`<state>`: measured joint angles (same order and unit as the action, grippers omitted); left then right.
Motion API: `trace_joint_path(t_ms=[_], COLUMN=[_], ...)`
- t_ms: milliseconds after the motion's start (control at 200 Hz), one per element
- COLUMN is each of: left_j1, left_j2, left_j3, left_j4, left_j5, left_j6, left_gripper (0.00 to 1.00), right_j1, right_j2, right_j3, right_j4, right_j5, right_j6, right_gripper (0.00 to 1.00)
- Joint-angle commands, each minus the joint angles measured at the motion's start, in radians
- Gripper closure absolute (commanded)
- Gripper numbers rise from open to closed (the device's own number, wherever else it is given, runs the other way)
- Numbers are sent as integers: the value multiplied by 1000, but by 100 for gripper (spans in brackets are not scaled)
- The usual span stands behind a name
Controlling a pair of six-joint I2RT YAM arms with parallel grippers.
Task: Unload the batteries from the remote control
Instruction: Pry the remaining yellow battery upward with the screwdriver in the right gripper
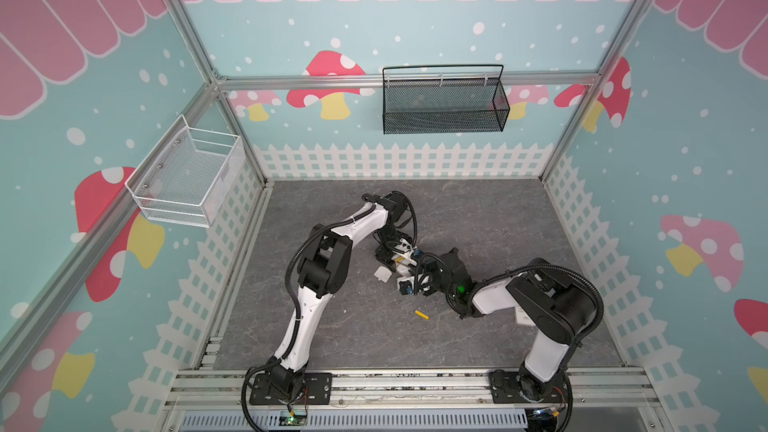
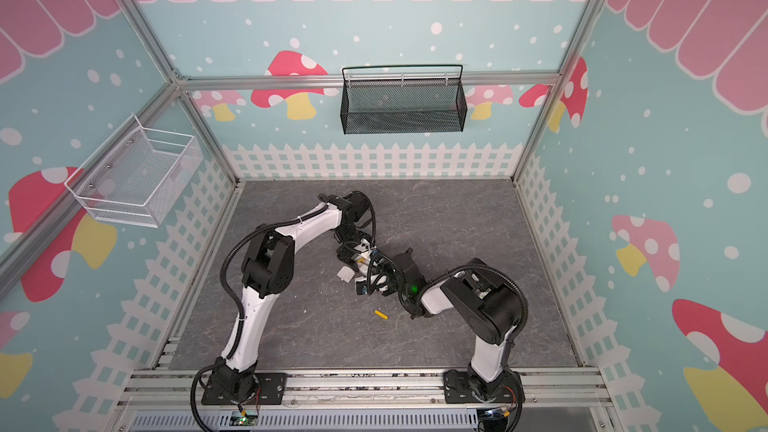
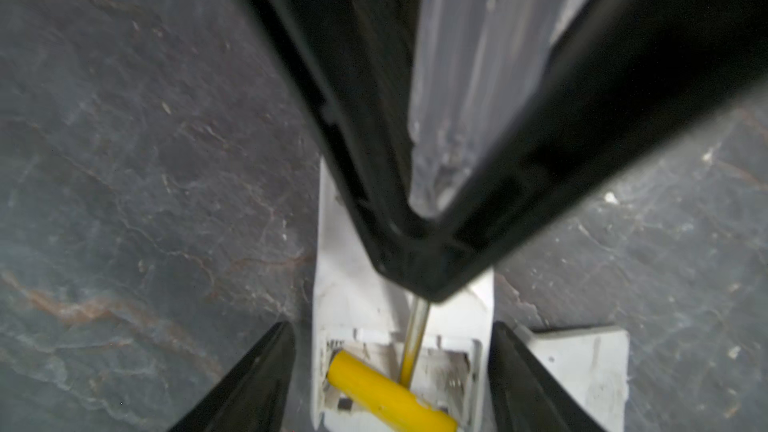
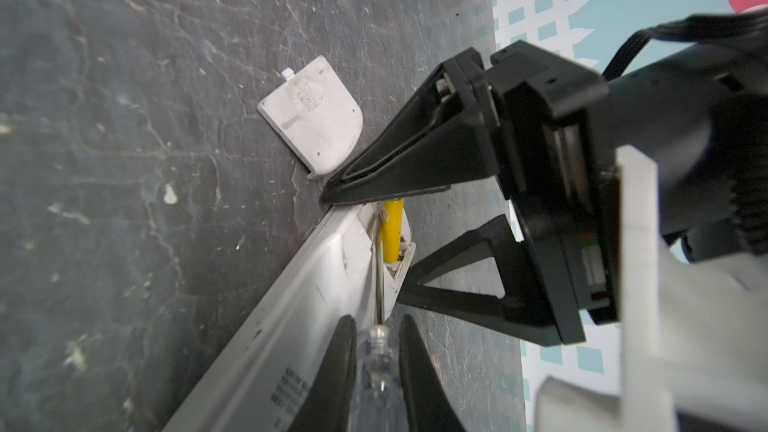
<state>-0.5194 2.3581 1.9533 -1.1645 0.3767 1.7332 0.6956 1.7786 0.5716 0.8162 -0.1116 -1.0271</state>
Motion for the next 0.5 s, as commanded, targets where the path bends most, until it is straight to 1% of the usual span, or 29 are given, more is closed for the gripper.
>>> trace_joint_path(t_ms=[0,100,210,290,405,495], left_j1=[-1,11,26,36,43,42], left_j2=[-47,-61,-81,-93,-107,-111], left_j3=[-14,-10,-18,-26,-46,-68], left_j4=[-11,-9,-5,0,20,42], left_j5=[40,33,31,33,32,31], left_j6=[3,-28,-47,-74,-119,-126], left_gripper=[17,14,14,16,21,23], right_j1=[-3,-5,-13,-15,-18,-21], right_j2=[12,8,8,6,0,8], right_j3=[-19,-17,-16,-9,-5,1], right_j4=[33,33,40,36,33,33], right_j5=[15,20,15,20,7,7], right_j6=[23,31,36,45,47,44], right_gripper=[100,100,100,100,100,100])
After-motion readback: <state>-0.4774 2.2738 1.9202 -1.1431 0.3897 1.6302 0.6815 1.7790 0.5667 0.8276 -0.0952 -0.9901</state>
